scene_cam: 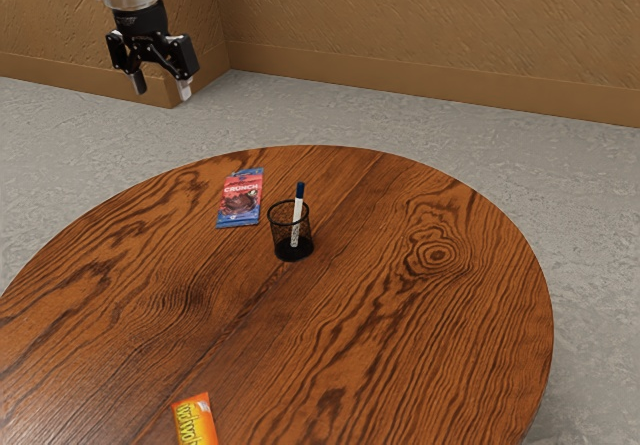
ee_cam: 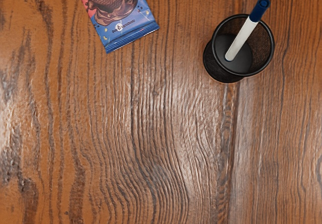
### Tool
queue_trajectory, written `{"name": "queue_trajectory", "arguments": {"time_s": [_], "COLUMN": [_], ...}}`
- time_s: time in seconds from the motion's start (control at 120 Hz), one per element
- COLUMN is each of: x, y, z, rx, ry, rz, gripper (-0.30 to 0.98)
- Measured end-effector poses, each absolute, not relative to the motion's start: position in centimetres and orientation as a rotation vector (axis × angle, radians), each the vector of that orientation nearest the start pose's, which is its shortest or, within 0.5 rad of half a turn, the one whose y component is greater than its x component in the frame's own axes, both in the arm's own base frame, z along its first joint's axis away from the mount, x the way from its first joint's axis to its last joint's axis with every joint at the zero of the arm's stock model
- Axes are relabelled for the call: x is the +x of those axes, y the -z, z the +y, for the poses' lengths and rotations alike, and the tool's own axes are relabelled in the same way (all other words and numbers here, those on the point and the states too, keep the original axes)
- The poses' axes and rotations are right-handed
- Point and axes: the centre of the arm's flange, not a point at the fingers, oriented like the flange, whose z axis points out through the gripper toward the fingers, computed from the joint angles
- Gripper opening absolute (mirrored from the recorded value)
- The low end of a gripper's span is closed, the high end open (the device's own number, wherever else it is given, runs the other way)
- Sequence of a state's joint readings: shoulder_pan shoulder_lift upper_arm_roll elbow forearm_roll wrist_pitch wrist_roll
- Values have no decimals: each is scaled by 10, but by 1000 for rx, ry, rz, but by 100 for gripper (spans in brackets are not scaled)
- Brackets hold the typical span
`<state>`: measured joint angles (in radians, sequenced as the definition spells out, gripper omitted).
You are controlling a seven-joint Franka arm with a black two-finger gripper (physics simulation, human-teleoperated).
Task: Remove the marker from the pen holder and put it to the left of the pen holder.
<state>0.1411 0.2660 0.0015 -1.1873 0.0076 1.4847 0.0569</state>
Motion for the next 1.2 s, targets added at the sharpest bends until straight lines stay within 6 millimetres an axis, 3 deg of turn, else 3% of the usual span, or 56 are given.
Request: {"name": "queue_trajectory", "arguments": {"time_s": [0.233,0.3,0.333,0.417,0.475,0.533,0.675,0.767,1.067,1.2], "x": [620,634,647,685,706,723,760,774,787,790], "y": [-640,-636,-623,-572,-542,-521,-441,-403,-346,-343], "z": [88,33,4,-49,-65,-58,1,23,29,21], "rx": [-3145,-3165,-3173,-3189,-3196,-3192,-3173,-3157,-3141,-3139], "ry": [59,117,143,204,270,344,426,489,577,615], "rz": [-131,-13,45,136,149,107,-56,-114,-150,-141], "gripper": [66,66,66,66,66,66,66,66,66,66]}}
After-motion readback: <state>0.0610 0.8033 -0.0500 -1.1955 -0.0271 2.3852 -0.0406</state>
